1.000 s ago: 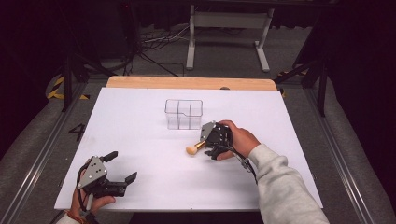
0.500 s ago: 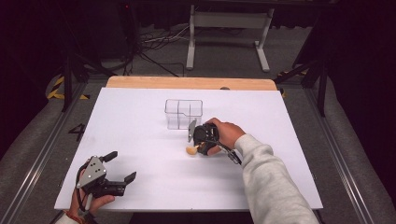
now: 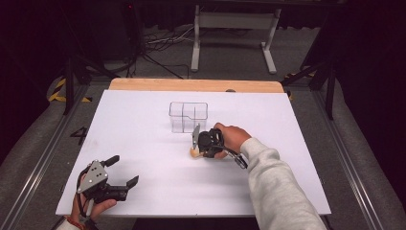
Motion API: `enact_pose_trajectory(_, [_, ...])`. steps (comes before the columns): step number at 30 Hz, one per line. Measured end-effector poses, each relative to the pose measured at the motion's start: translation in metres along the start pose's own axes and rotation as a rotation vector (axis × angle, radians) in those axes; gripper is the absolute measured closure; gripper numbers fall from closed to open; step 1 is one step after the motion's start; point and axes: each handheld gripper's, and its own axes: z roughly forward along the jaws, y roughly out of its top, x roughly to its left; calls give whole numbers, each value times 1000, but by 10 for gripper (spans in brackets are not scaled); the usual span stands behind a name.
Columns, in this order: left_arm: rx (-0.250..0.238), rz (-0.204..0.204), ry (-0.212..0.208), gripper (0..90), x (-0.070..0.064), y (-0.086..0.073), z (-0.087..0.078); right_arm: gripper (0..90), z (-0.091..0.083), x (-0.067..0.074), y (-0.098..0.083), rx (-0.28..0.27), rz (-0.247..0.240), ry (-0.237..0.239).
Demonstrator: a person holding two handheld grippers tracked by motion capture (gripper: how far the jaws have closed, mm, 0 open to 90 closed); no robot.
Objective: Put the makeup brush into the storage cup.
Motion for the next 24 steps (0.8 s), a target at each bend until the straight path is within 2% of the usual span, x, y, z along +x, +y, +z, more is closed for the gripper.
enact_pose_trajectory(4, [2,-5,5,50,1,-1,0,712,-9,0,-12,-69,39,-29])
enact_pose_trajectory(8, [-2,-7,15,51,1,-1,-1,712,-24,0,-29,-190,116,-88])
enact_pose_trajectory(11, [-9,-6,19,52,1,0,-1,712,-40,3,-46,-323,193,-156])
enact_pose_trajectory(15, [-16,-12,25,52,1,0,-3,713,-59,13,-67,-501,281,-208])
enact_pose_trajectory(16, [-21,-16,27,52,1,0,-3,713,-59,13,-67,-501,281,-208])
enact_pose_trajectory(18, [-25,-15,33,52,1,1,-5,714,-68,18,-81,-600,344,-261])
enact_pose_trajectory(19, [-29,-17,35,52,1,1,-5,714,-68,18,-81,-600,344,-261])
enact_pose_trajectory(24, [-29,-24,34,51,2,0,-5,715,-71,25,-98,-711,420,-304])
